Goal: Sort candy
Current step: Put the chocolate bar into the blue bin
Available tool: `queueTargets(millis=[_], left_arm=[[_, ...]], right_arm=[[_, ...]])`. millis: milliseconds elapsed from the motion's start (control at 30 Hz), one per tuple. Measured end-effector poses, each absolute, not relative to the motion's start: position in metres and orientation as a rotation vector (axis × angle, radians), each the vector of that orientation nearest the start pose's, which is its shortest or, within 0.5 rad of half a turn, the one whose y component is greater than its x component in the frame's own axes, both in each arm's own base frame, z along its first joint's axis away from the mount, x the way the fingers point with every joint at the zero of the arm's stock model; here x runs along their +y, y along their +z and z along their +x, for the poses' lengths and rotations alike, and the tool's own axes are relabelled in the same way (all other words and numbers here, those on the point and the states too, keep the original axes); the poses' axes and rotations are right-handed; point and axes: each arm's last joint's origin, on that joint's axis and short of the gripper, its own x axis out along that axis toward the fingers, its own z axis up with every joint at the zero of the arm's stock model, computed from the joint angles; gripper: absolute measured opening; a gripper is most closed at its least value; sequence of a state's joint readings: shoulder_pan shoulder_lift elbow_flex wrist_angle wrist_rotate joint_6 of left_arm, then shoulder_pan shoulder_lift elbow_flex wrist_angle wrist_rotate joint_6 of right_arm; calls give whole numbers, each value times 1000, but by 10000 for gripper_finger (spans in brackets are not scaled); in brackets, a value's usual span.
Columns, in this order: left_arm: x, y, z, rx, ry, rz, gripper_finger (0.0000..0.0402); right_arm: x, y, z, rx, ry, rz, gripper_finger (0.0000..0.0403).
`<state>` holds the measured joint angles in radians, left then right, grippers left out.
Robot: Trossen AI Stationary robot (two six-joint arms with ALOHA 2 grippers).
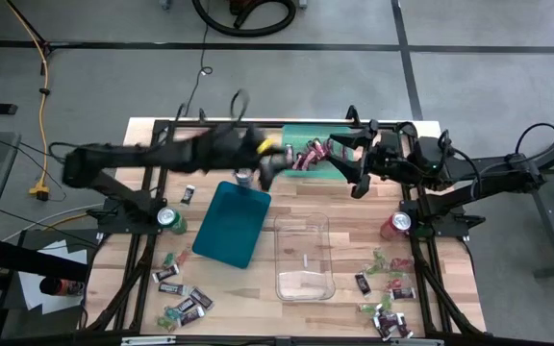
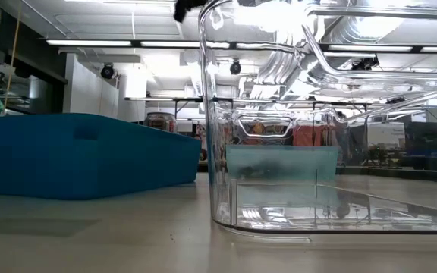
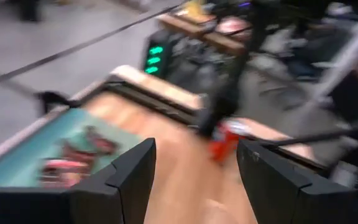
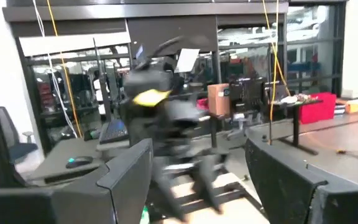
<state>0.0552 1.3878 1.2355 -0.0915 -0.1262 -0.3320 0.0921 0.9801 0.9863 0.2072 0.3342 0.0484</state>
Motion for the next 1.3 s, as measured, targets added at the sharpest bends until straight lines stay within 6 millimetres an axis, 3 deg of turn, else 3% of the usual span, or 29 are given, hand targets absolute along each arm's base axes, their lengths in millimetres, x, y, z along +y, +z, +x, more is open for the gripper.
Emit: queueTargets(millis=[167, 333, 467, 600, 767, 1000, 1167, 1300], left_arm=[[-27, 320, 280, 119, 119, -401, 211], [-50, 294, 257, 89, 126, -433, 211], [-51, 299, 252, 60, 139, -405, 211], [-49, 306, 250, 48, 137, -271, 211], [-46, 319, 243, 11, 125, -173, 211], [-40, 326, 235, -28, 272, -121, 211], [-35, 327, 234, -26, 335, -88, 211], [-32, 327, 234, -32, 334, -105, 211]], right_arm=[[12, 400, 212, -174, -169, 174, 252], [14, 393, 213, -104, -102, 240, 252], [14, 391, 213, -85, -101, 246, 252], [14, 388, 213, -50, -104, 269, 252], [23, 361, 211, 251, 5, 476, 252], [71, 317, 187, 856, 8, 880, 252], [119, 294, 179, 1113, -54, 968, 252], [153, 262, 181, 1301, -221, 977, 252]])
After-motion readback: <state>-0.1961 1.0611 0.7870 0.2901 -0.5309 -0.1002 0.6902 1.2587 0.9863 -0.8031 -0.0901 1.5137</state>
